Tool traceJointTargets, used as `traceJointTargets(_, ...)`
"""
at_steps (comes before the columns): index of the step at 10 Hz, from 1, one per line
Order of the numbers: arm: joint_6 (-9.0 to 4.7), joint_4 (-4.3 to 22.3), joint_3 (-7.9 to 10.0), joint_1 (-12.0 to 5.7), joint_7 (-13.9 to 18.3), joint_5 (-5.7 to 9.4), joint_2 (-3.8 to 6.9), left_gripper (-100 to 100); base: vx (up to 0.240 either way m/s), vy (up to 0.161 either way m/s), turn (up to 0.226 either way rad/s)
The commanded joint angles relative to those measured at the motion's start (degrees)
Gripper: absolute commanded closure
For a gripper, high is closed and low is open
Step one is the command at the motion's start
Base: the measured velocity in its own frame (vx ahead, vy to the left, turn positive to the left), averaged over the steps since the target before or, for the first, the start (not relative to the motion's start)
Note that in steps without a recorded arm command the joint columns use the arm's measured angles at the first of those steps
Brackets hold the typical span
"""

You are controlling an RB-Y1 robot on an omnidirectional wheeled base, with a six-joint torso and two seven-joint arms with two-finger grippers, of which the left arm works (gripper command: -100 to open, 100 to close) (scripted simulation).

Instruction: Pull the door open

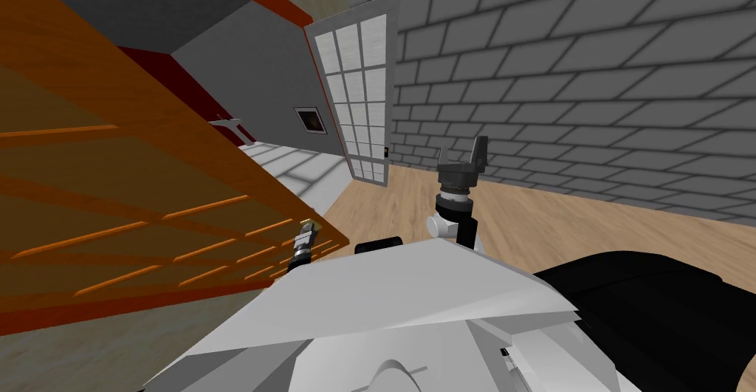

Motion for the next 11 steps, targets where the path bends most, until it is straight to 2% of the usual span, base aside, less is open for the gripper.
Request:
traceJointTargets(1, 0.0, 0.0, 0.0, 0.0, 0.0, 0.0, 0.0, 100, -0.087, 0.003, -0.012)
traceJointTargets(2, -0.8, -0.34, -1.24, 0.77, 0.83, -0.84, 0.45, 100, -0.152, 0.021, -0.044)
traceJointTargets(3, -1.08, -0.45, -1.56, 0.95, 1.06, -1.07, 0.63, 100, -0.206, 0.045, -0.05)
traceJointTargets(9, -4.76, -1.95, -5.9, 3.4, 4.23, -4.16, 2.95, 100, -0.195, 0.049, -0.04)
traceJointTargets(10, -4.3, -1.58, -5.55, 2.84, 3.77, -3.91, 2.51, 100, -0.093, 0.018, -0.013)
traceJointTargets(11, -5.61, -1.27, -6.35, 3.61, 4.42, -4.39, 2.91, 100, -0.114, 0.05, -0.081)
